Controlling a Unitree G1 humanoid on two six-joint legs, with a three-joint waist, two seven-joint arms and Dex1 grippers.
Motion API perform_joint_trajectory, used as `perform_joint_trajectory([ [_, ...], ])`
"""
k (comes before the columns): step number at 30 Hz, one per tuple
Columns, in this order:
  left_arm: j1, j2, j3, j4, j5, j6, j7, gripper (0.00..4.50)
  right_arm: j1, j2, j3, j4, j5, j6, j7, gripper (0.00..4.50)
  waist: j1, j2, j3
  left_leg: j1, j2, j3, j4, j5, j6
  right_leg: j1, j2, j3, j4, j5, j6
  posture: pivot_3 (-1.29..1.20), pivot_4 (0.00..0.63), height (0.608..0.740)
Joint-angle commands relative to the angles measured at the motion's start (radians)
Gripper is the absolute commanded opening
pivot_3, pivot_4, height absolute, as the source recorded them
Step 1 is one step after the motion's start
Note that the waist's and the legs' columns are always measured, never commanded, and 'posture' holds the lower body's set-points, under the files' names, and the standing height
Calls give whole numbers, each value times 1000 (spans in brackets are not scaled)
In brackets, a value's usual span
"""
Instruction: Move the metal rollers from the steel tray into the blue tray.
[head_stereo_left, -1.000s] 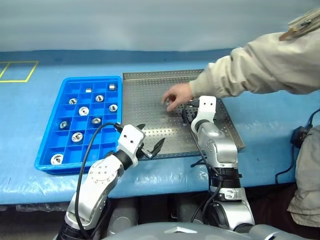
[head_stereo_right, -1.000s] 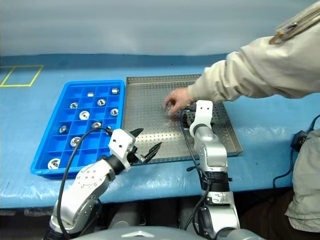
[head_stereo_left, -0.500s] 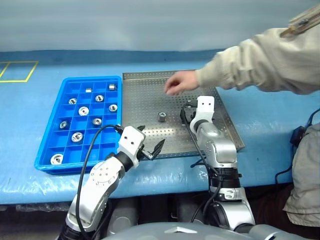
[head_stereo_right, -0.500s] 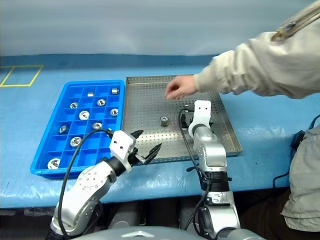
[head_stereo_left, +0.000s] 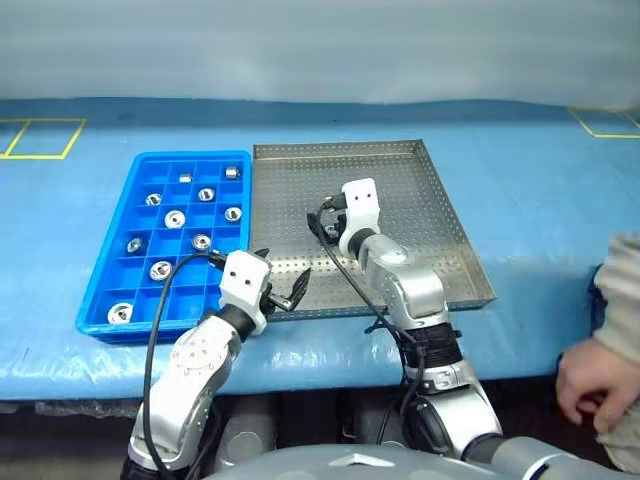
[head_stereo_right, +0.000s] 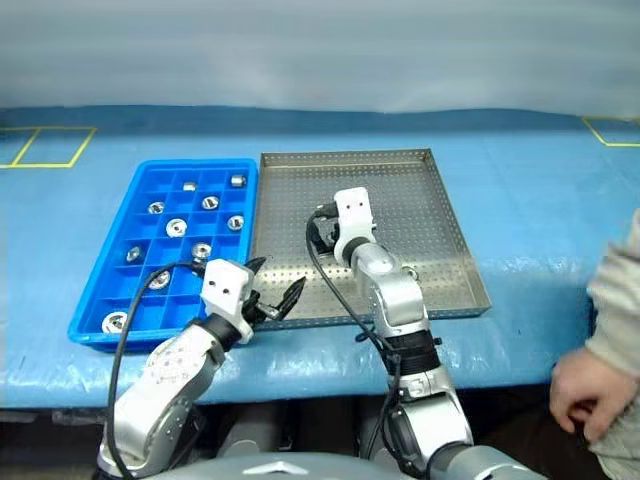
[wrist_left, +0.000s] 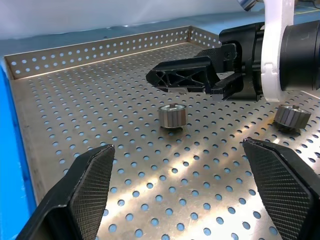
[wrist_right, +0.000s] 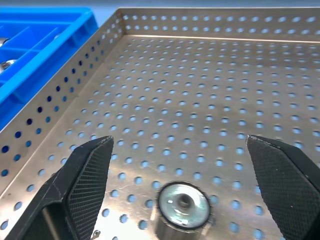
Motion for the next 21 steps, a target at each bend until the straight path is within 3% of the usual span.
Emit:
perform_joint_trajectory([
  [1,12,-5,2,-70,8,-21,14,4500,-27,8,-8,44,-4,-46,-8,4477,9,0,0,0,0,0,0,0,0,0,0,0,0,0,0,268,150,740],
  [10,38,-3,2,-85,8,-21,26,4500,-1,-13,-38,118,-29,-71,-56,4477,29,0,0,0,0,0,0,0,0,0,0,0,0,-1,0,286,150,740],
  [13,39,0,2,-86,7,-22,23,4500,28,-14,-30,94,-24,-52,-46,3866,31,0,0,0,0,0,0,0,0,0,0,0,0,-1,0,284,150,740],
  [19,42,-3,6,-88,7,-29,29,4500,44,-8,0,35,-16,-19,-20,1922,32,0,0,0,0,0,0,0,0,0,1,-1,0,-1,0,302,150,740],
  [21,50,-7,17,-99,16,-37,44,4500,34,-7,16,14,-16,-8,-10,1706,33,0,0,0,0,0,0,0,0,0,1,-1,0,-1,0,326,150,740],
])
